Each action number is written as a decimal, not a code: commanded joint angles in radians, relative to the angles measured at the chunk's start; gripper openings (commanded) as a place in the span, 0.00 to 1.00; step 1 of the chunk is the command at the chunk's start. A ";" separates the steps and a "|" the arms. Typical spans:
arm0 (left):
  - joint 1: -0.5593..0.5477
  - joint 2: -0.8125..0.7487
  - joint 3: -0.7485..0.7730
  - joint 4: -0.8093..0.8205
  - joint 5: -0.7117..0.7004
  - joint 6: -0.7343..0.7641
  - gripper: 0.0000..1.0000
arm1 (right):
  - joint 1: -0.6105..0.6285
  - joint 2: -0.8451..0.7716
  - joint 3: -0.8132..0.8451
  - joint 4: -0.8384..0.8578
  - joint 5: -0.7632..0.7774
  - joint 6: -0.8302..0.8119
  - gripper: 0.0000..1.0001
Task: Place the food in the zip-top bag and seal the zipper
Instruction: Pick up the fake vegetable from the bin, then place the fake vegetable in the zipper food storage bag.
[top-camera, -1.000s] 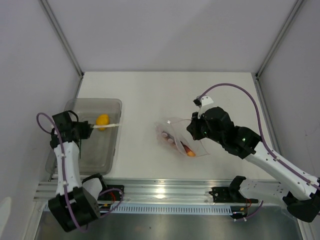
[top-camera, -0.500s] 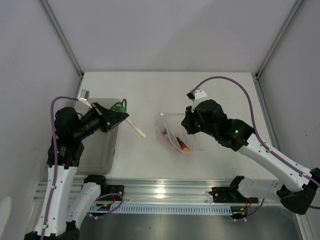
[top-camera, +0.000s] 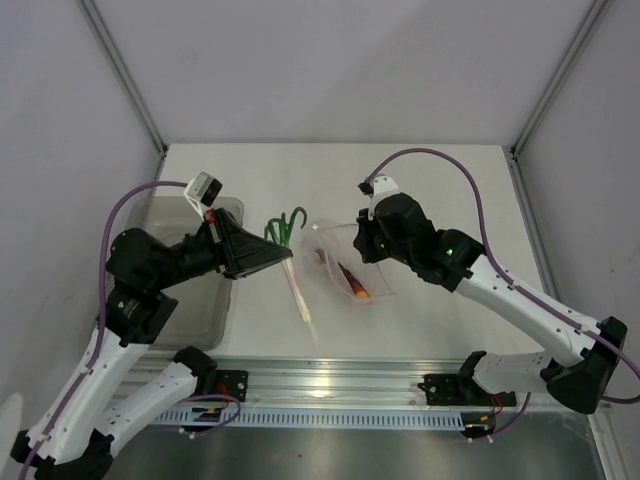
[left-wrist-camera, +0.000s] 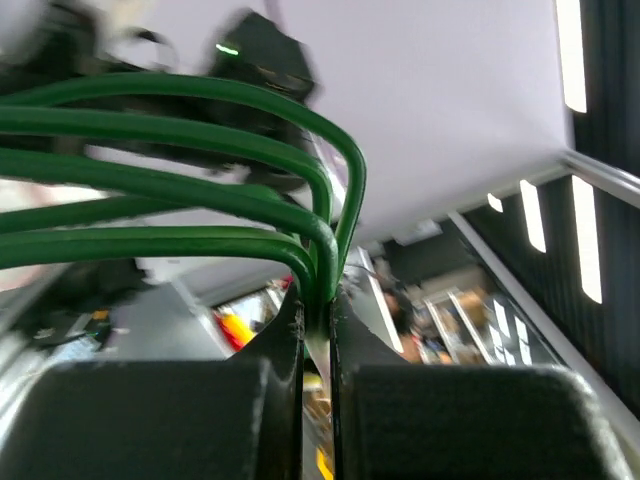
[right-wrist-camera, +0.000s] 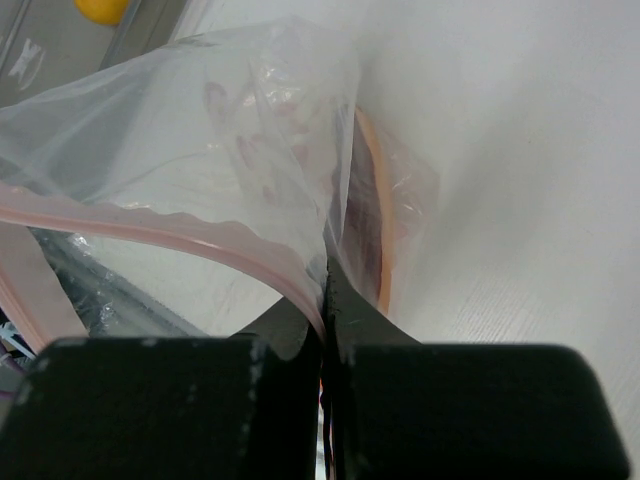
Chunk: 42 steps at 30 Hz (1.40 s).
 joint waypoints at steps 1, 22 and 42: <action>-0.104 0.045 -0.027 0.290 -0.016 -0.160 0.01 | -0.006 0.023 0.055 0.054 0.013 -0.008 0.00; -0.307 0.278 -0.050 0.721 0.031 -0.269 0.01 | -0.044 0.007 0.084 0.051 -0.150 0.058 0.00; -0.313 0.307 -0.185 0.716 0.067 -0.172 0.01 | -0.081 -0.063 0.046 0.028 -0.193 0.084 0.00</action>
